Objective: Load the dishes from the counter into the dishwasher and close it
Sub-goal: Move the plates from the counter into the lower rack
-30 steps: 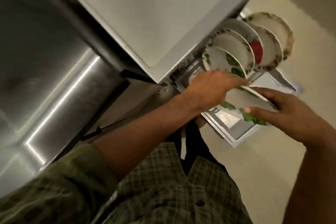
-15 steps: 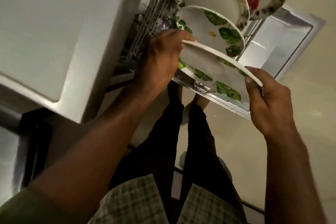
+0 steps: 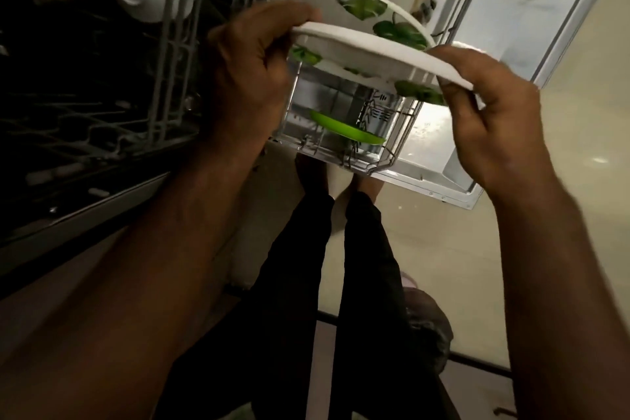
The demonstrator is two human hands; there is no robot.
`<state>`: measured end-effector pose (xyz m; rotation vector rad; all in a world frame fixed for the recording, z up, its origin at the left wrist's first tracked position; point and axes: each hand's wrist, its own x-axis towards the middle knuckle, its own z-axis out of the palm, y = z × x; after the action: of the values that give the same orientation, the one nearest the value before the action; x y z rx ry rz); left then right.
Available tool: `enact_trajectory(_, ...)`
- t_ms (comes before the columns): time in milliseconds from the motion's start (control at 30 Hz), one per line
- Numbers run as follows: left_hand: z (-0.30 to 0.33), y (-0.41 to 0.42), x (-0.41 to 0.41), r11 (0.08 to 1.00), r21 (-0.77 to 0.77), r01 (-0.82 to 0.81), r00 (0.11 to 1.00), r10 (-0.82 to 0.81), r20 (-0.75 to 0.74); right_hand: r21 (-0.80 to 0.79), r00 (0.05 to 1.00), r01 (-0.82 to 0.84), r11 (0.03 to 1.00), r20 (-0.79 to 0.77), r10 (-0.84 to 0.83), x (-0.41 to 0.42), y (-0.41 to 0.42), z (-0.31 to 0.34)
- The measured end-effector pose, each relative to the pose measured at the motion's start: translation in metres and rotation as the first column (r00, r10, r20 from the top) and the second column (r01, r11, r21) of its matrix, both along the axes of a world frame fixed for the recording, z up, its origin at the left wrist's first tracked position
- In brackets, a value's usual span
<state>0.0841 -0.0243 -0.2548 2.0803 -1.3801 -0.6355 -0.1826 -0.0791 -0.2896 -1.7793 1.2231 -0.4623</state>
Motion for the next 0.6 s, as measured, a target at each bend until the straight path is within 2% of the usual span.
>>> enact_trajectory(267, -0.033, -0.004, 0.007, 0.996, 0.088, 0.016, 0.999, -0.013, -0.035, 0.112, 1.000, 0.013, 0.994, -0.026, -0.010, 0.008, 0.017, -0.036)
enact_trajectory(600, -0.063, 0.015, 0.013, 0.978, 0.208, 0.009, 0.997, 0.008, -0.080, 0.222, 0.994, -0.048, 0.974, -0.090, 0.070, 0.012, 0.041, -0.056)
